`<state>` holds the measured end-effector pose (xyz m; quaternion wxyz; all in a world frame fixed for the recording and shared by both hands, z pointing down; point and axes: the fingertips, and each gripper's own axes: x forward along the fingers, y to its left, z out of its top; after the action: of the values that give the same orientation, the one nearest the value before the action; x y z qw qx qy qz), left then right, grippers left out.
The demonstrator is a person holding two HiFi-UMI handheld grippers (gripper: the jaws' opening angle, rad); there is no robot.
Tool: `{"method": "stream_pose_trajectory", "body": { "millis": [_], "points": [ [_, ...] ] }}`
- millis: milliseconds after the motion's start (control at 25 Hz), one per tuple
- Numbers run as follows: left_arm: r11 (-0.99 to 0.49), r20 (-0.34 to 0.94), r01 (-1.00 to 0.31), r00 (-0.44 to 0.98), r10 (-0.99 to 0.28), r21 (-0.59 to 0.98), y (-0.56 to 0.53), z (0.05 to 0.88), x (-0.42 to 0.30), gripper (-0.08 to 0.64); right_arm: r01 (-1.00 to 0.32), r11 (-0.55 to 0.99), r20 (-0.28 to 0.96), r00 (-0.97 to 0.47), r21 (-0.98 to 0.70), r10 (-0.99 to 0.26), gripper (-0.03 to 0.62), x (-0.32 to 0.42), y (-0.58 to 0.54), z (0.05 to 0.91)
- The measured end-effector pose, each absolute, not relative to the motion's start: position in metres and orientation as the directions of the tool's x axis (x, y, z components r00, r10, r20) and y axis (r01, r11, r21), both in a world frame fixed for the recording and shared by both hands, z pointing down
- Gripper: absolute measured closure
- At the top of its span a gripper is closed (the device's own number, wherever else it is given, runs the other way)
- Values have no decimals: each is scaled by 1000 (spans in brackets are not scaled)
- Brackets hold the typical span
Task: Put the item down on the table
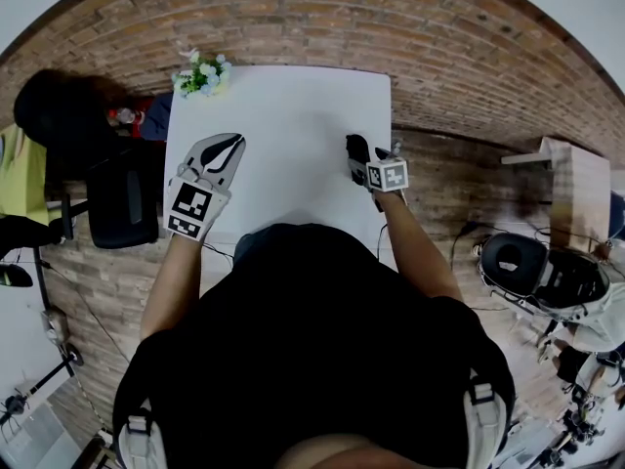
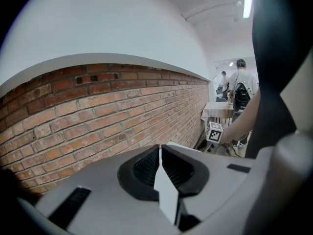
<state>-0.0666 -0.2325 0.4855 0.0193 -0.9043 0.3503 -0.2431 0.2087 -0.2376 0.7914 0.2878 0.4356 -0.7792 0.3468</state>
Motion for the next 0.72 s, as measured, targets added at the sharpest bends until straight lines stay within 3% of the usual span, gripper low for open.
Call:
{"method": "stream_pose_trajectory", "body": {
  "millis": [720],
  "points": [
    [-749,406,-629,642,-650,-205,-217,483,-70,538,-837,469,659,-525,-283,-539,209,176,-235,708]
  ]
}}
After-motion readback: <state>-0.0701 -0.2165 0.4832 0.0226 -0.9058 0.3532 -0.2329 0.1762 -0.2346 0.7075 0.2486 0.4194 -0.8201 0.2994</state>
